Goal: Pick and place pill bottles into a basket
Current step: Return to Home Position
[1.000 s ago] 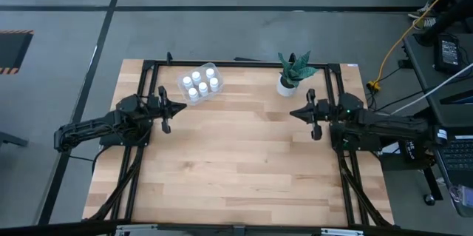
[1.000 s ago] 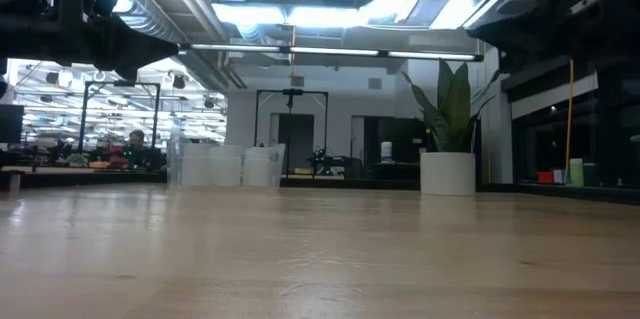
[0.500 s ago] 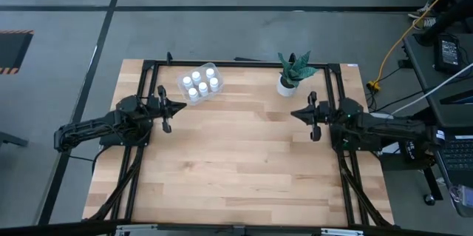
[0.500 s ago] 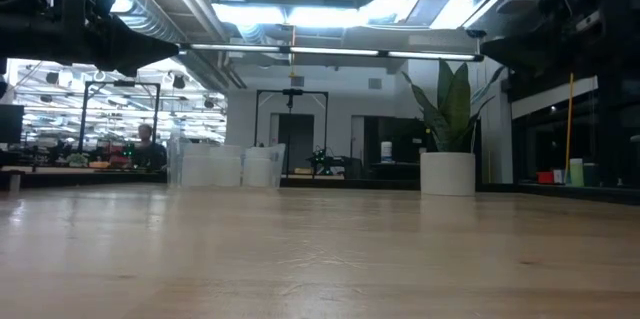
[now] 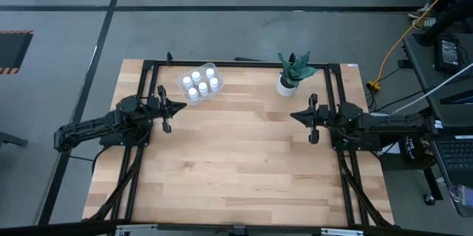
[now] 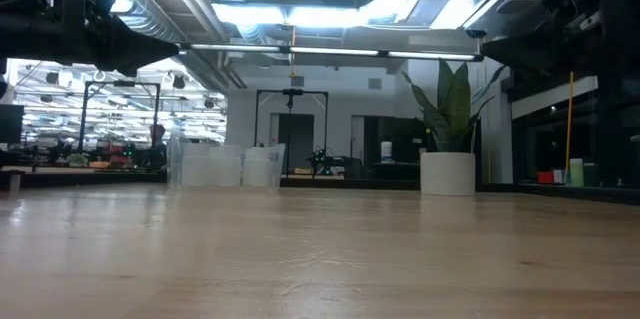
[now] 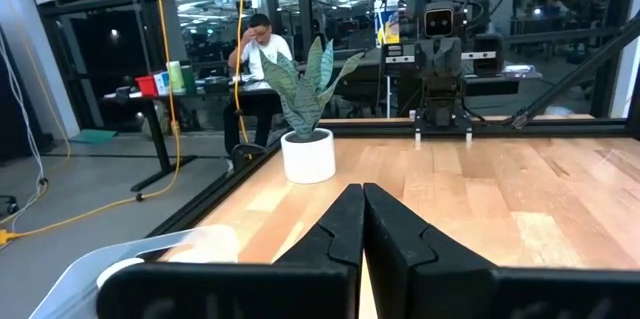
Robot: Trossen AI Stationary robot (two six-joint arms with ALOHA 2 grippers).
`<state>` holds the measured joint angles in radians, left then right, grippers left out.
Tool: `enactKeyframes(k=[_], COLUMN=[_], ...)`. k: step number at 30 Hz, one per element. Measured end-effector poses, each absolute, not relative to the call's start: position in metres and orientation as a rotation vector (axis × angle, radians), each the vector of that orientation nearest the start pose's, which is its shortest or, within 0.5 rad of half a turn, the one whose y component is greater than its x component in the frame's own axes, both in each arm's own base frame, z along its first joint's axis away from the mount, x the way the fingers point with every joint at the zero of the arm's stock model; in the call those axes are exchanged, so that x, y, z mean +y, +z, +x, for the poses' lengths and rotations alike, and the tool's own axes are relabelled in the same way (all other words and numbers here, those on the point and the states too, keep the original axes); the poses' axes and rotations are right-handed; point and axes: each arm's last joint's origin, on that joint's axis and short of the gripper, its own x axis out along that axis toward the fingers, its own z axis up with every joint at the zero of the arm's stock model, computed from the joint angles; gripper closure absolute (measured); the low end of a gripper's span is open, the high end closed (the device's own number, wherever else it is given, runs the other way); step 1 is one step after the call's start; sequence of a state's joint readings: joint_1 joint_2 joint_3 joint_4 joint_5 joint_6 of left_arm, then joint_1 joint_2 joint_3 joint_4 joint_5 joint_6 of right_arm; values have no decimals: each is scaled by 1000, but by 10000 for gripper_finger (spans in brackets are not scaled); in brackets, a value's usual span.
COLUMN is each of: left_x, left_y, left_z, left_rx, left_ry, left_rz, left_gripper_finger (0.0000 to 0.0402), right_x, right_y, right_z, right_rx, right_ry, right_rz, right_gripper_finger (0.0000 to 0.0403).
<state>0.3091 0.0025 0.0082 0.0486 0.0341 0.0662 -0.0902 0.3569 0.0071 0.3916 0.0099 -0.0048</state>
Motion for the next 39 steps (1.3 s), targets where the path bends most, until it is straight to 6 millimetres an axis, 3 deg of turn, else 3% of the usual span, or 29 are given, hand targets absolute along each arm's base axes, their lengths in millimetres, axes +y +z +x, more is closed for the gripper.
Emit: enactKeyframes(k=[10,31,39], left_x=[29,29,29], left_y=[171,171,171], left_z=[93,93,93], left_rx=[-45,-45,-45], left_ry=[277,276,276], left_rz=[75,75,75], left_gripper_finger=[399,395,392], right_x=[-11,-11,-1], right_y=[172,172,169], right_z=[119,119,111], right_rx=[-41,-40,-11], right_ry=[-97,-97,-11], right_rz=[-6,17,19], right_gripper_finger=[384,381,381])
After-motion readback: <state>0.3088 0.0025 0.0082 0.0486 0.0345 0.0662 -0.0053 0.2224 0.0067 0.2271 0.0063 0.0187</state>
